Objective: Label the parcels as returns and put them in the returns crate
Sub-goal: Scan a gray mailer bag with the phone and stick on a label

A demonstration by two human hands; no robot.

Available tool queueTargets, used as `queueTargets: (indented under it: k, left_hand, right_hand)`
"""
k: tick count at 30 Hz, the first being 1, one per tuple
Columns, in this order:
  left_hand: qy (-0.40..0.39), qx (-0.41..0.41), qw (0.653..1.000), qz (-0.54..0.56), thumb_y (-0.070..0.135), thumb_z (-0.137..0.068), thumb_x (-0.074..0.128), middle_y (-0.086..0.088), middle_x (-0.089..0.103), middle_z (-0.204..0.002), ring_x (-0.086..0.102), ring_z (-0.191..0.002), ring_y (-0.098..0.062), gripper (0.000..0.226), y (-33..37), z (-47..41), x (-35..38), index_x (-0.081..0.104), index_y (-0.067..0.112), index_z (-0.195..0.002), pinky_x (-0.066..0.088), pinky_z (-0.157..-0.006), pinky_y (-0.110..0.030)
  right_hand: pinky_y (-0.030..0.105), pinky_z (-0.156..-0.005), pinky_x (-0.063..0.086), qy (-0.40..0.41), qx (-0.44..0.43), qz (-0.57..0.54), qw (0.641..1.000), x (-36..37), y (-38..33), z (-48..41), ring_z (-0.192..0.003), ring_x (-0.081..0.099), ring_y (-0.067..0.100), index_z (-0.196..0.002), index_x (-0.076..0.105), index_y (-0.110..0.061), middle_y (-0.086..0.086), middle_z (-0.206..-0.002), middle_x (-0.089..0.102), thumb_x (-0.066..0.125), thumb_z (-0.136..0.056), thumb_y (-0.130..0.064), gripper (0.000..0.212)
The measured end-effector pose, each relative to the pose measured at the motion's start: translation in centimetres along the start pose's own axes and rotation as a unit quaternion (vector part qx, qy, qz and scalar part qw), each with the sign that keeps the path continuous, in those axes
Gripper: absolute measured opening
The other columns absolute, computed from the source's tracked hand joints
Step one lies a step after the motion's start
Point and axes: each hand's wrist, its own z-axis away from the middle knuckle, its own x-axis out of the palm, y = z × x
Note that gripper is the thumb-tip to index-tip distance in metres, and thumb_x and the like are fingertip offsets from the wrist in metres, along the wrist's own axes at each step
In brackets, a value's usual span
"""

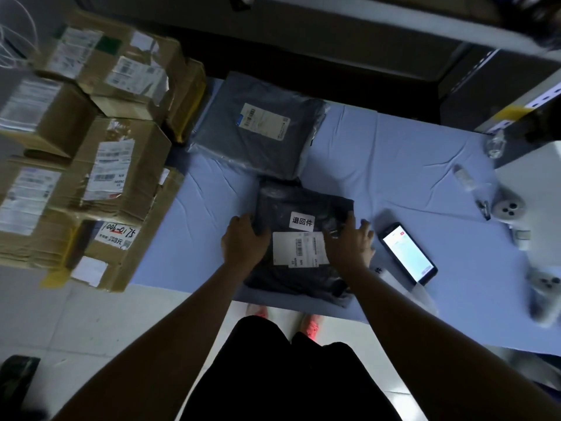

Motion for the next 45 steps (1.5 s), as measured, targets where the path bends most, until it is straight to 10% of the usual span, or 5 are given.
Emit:
queueTargets:
  k: [6, 17, 24, 34, 45]
  left_hand:
    - [-0.032, 0.036, 0.999, 0.016, 0.007, -0.096, 0.052, -0.025, 0.066, -0.103, 0.061, -0.097, -0.040, 0.019, -0.9, 0.1, 0.9, 0.063, -0.007, -0.101, 0.048, -0.081, -0.042]
    - [0.108, 0.054, 0.991, 0.065, 0.003, -0.095, 0.049, -0.004, 0.054, -0.070, 0.053, -0.069, -0.023, 0.026, -3.1, 3.6, -5.6, 0.048, 0.012, -0.071, 0.036, -0.063, -0.030]
    - [0.208, 0.005, 0.977, 0.050, 0.004, -0.095, 0.044, -0.023, 0.064, -0.114, 0.058, -0.107, -0.040, 0.027, -4.9, 12.0, -15.2, 0.062, 0.003, -0.114, 0.044, -0.083, -0.041]
    - [0.337, -0.075, 0.933, 0.106, 0.019, -0.090, 0.059, -0.019, 0.069, -0.103, 0.064, -0.094, -0.039, 0.025, -17.6, 21.6, -30.4, 0.064, 0.006, -0.111, 0.051, -0.076, -0.041]
    - [0.337, -0.061, 0.924, 0.168, 0.018, -0.085, 0.071, -0.012, 0.068, -0.117, 0.063, -0.108, -0.030, 0.044, -37.2, 19.2, -51.6, 0.060, 0.012, -0.127, 0.052, -0.088, -0.034]
  right_hand:
    - [0.033, -0.077, 0.048, -0.032, 0.026, -0.097, 0.994, -0.2, 1.8, 0.4, -0.093, 0.061, 0.024, -0.124, 0.056, -0.015, 0.004, -0.098, 0.065, 0.070, -0.084, -0.044, 0.051]
    - [0.043, -0.086, 0.058, 0.003, -0.023, -0.268, 0.963, 0.2, -0.9, 6.8, -0.096, 0.067, 0.022, -0.131, 0.058, -0.021, 0.004, -0.108, 0.070, 0.072, -0.083, -0.035, 0.052]
    - [0.024, -0.072, 0.040, -0.017, -0.125, -0.307, 0.943, -1.3, -6.4, 15.8, -0.092, 0.061, 0.021, -0.133, 0.058, -0.020, 0.005, -0.113, 0.069, 0.068, -0.085, -0.026, 0.049]
    - [0.024, -0.081, 0.040, -0.079, -0.200, -0.381, 0.899, 2.3, -21.0, 31.1, -0.109, 0.062, 0.025, -0.128, 0.063, -0.016, 0.005, -0.120, 0.067, 0.067, -0.085, -0.029, 0.046]
    - [0.038, -0.083, 0.054, -0.115, -0.228, -0.384, 0.887, 13.7, -43.9, 44.9, -0.085, 0.066, 0.022, -0.096, 0.067, -0.018, -0.002, -0.088, 0.069, 0.067, -0.077, -0.032, 0.023]
